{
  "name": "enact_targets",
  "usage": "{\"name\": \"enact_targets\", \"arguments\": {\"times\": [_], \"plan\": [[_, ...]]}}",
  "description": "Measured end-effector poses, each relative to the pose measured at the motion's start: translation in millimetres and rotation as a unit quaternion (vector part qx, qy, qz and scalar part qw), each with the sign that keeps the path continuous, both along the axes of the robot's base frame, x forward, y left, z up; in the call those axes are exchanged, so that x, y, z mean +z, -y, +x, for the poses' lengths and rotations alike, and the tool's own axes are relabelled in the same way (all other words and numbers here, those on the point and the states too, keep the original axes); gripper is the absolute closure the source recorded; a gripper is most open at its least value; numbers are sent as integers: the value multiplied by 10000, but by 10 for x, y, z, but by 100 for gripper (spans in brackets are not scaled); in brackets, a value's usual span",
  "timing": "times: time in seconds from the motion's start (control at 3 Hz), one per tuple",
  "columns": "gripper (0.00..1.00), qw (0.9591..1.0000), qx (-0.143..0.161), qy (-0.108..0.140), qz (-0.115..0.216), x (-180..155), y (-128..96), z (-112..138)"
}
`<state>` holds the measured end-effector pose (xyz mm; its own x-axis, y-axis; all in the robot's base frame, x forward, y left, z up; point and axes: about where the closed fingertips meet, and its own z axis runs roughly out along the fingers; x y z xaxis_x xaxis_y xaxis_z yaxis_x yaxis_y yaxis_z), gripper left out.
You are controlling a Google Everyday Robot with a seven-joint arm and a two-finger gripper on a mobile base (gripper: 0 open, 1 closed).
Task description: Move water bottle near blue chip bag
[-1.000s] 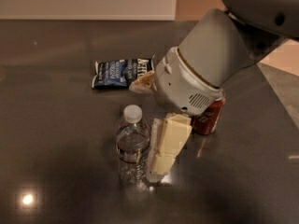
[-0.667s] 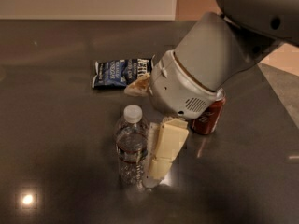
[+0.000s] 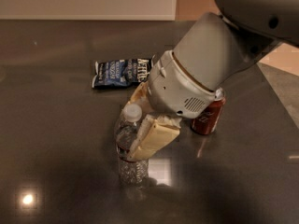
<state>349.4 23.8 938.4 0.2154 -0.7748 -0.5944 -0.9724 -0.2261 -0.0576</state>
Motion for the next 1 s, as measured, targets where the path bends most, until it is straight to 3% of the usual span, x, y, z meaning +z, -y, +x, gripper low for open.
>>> {"name": "enact_targets", "arguments": {"times": [0.33, 0.67, 1.0], "plan": [[64, 10000, -37, 1, 34, 20, 13, 28], [88, 9995, -289, 93, 69, 120, 97, 234], [100, 9980, -582, 232, 104, 248, 186, 563]]}}
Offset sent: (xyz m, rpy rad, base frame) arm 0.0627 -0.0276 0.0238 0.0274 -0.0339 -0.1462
